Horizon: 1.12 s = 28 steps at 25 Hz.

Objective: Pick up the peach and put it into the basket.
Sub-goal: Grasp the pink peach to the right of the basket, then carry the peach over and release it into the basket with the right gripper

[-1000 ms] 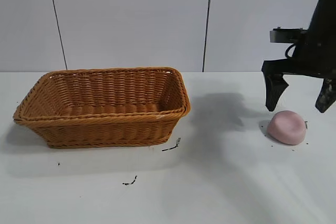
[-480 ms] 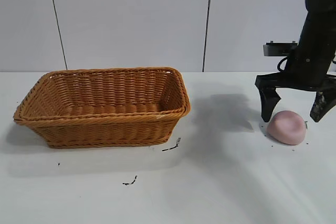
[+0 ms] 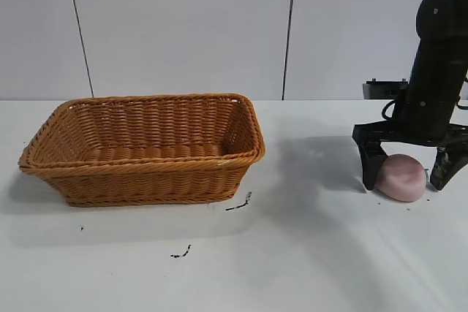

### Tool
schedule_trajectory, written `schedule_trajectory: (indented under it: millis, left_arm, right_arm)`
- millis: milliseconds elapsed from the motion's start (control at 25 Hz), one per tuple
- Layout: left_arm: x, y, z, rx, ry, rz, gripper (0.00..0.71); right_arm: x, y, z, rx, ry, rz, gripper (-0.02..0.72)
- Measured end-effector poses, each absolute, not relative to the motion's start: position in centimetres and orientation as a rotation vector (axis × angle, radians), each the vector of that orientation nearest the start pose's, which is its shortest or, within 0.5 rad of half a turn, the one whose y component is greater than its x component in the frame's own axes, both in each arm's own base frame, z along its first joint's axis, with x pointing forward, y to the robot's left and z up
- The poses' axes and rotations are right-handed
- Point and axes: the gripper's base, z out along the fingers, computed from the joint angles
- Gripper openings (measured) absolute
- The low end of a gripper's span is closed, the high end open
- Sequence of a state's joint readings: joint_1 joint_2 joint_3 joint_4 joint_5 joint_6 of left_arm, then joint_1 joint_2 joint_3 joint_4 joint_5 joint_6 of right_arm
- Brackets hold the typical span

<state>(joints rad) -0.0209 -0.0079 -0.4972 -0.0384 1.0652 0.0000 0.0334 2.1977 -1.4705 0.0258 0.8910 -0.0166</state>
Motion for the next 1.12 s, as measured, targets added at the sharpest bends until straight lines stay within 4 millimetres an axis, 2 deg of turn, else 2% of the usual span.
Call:
schedule_trajectory:
  millis: [40, 80, 280, 360, 520, 720, 880, 1000, 1120]
  left_arm:
    - [-0.6, -0.3, 27.6, 0.023, 2.043, -0.059, 0.693]
    - [-0.6, -0.3, 27.6, 0.023, 2.043, -0.059, 0.693]
    - [-0.6, -0.3, 27.6, 0.023, 2.043, -0.059, 0.693]
    - [-0.6, -0.3, 27.6, 0.023, 2.043, -0.059, 0.693]
    - [-0.6, -0.3, 27.6, 0.023, 2.043, -0.059, 0.693]
    - [-0.6, -0.3, 27.6, 0.023, 2.043, -0.059, 0.693]
    - [-0.6, -0.3, 27.6, 0.023, 2.043, -0.059, 0.693]
    - [-0.6, -0.3, 27.6, 0.023, 2.043, -0.059, 0.693]
    - [-0.6, -0.3, 27.6, 0.023, 2.043, -0.059, 0.693]
  right_arm:
    - [41.4, 1.6, 10.6, -0.053, 3.101, 0.032, 0.658]
    - [41.4, 1.6, 10.6, -0.053, 3.101, 0.032, 0.597]
    - [41.5, 1.6, 10.9, -0.052, 3.095, 0.034, 0.118]
    - [41.5, 1.6, 11.7, -0.052, 3.081, 0.034, 0.026]
    - [41.9, 1.6, 14.4, -0.054, 3.054, 0.036, 0.022]
    - [43.1, 1.7, 21.1, -0.057, 2.954, 0.043, 0.022]
    - [44.1, 2.2, 25.3, -0.064, 2.877, 0.069, 0.022]
    - [44.7, 3.7, 27.3, -0.111, 2.819, 0.085, 0.022]
    - [45.2, 6.6, 28.8, -0.197, 2.769, 0.105, 0.022]
